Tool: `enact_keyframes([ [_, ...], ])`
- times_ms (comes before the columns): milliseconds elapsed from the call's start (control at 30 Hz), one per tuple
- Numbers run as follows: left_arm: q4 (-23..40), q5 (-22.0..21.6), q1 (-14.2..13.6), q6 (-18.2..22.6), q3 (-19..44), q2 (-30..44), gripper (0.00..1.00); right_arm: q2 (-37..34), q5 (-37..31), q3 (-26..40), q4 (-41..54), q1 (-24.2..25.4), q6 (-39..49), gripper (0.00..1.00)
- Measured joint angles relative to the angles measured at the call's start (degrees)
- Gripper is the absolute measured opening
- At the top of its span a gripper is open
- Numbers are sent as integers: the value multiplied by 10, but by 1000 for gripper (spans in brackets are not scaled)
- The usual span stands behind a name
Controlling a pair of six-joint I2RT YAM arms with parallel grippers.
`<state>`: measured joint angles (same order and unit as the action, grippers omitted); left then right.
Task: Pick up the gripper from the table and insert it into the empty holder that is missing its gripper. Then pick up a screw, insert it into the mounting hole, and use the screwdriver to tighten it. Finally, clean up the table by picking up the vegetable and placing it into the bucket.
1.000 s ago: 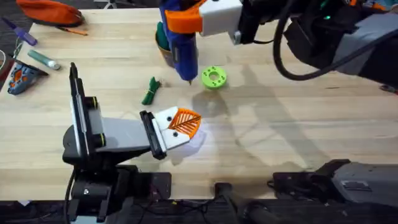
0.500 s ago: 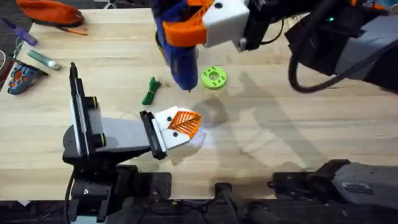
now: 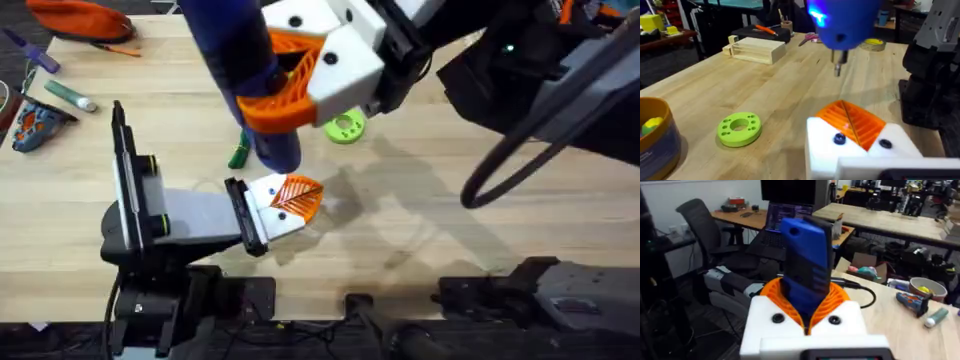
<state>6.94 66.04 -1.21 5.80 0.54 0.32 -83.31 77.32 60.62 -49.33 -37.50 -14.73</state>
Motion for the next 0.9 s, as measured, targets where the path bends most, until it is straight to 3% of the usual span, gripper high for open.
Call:
enact_keyframes([
  [900, 0, 0, 0, 0, 0, 0, 16, -15, 1, 0, 0, -35, 45, 23],
])
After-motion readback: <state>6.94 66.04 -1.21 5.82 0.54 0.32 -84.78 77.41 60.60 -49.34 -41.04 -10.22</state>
